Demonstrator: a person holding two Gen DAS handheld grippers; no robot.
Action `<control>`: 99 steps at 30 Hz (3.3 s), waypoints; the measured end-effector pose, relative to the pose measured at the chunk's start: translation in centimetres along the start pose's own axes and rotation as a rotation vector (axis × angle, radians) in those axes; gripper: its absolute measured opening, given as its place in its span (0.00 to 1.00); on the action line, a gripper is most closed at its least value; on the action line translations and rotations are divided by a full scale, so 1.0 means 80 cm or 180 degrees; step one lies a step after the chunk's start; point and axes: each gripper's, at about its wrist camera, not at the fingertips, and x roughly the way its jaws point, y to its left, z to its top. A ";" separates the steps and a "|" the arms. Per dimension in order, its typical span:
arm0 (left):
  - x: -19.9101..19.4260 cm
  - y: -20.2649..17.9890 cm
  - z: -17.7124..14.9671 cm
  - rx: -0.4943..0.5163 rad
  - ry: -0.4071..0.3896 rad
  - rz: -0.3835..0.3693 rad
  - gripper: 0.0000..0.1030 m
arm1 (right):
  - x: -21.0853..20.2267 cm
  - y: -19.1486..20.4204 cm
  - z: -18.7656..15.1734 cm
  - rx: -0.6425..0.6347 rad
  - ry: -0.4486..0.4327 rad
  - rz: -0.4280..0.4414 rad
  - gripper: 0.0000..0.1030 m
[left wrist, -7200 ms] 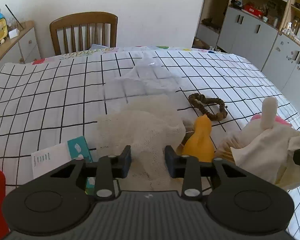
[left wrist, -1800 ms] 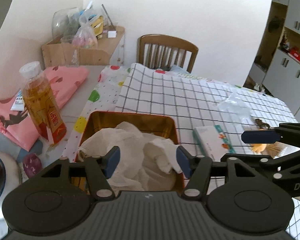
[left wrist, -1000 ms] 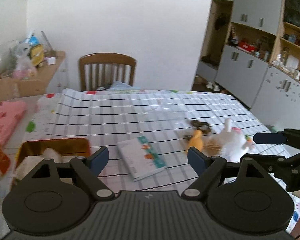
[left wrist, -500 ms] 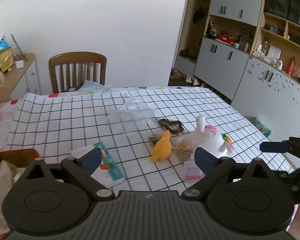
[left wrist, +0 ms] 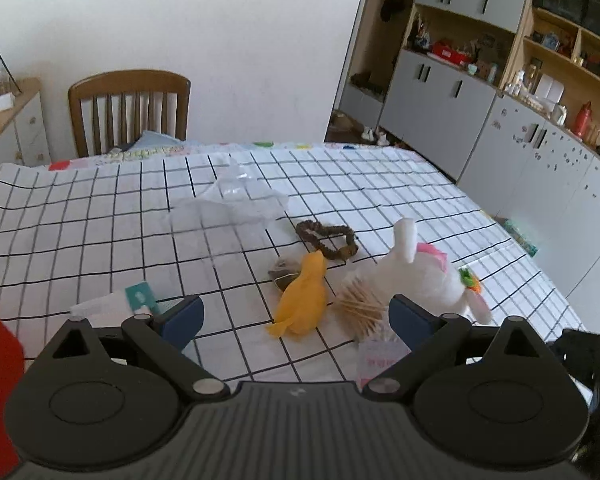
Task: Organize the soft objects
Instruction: 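Move both tools back over the yellow duck and white bunny, then grasp the yellow rubber duck with the left tool while the right tool grasps the pink packet, then carry the yellow duck and pink packet with both tools to the tin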
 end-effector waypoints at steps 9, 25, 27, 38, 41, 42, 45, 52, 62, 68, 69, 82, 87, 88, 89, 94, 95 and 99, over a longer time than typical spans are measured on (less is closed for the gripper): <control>0.055 -0.005 0.008 0.0075 0.0101 0.0067 0.97 | 0.041 -0.005 -0.004 -0.0050 0.0176 0.0072 0.81; 0.129 -0.006 0.000 0.0220 0.0279 -0.0040 0.96 | 0.078 -0.021 0.005 0.0132 0.0296 0.0112 0.56; 0.135 -0.008 -0.001 0.0252 0.0301 -0.0046 0.96 | 0.082 -0.022 0.007 0.0181 0.0279 0.0117 0.53; 0.161 -0.003 0.000 0.0160 0.0440 -0.0117 0.53 | 0.093 -0.025 0.009 0.0251 0.0312 0.0046 0.26; 0.161 -0.001 0.000 0.0145 0.0439 -0.0121 0.43 | 0.093 -0.025 0.008 0.0267 0.0310 0.0048 0.16; 0.161 -0.001 0.000 0.0145 0.0435 -0.0130 0.41 | 0.093 -0.024 0.008 0.0267 0.0302 0.0050 0.14; 0.160 -0.003 0.001 0.0191 0.0441 -0.0111 0.37 | 0.090 -0.022 0.007 0.0246 0.0278 0.0054 0.10; 0.146 -0.004 0.001 0.0201 0.0403 -0.0066 0.27 | 0.080 -0.018 0.008 0.0242 0.0198 0.0048 0.04; 0.092 0.004 -0.004 0.0134 0.0262 0.0014 0.25 | 0.053 -0.013 0.007 0.0259 0.0057 0.0035 0.03; 0.048 0.014 -0.028 0.0037 0.0291 -0.0118 0.25 | 0.035 -0.008 0.000 0.0271 0.0033 0.0050 0.03; 0.042 0.014 -0.032 0.0059 0.0288 -0.0114 0.25 | 0.032 -0.007 0.000 0.0282 0.0025 0.0048 0.03; 0.004 0.027 -0.101 0.0036 0.0482 -0.0069 0.27 | 0.017 0.021 -0.012 0.0193 0.0066 0.0062 0.04; -0.004 0.023 -0.114 0.0158 0.0513 -0.0018 0.32 | 0.014 0.029 -0.014 0.0174 0.0083 0.0076 0.04; -0.005 0.023 -0.115 0.0155 0.0517 -0.0029 0.38 | 0.014 0.029 -0.014 0.0173 0.0081 0.0078 0.04; -0.008 0.024 -0.117 0.0159 0.0496 -0.0011 0.44 | 0.013 0.030 -0.013 0.0175 0.0077 0.0079 0.04; -0.022 0.023 -0.122 0.0219 0.0402 -0.0054 0.65 | 0.011 0.032 -0.013 0.0192 0.0056 0.0083 0.04; -0.023 0.020 -0.123 0.0266 0.0407 -0.0037 0.65 | 0.011 0.033 -0.012 0.0192 0.0055 0.0083 0.04; -0.020 0.008 -0.130 0.0447 0.0467 -0.0024 0.61 | 0.011 0.033 -0.012 0.0189 0.0058 0.0082 0.04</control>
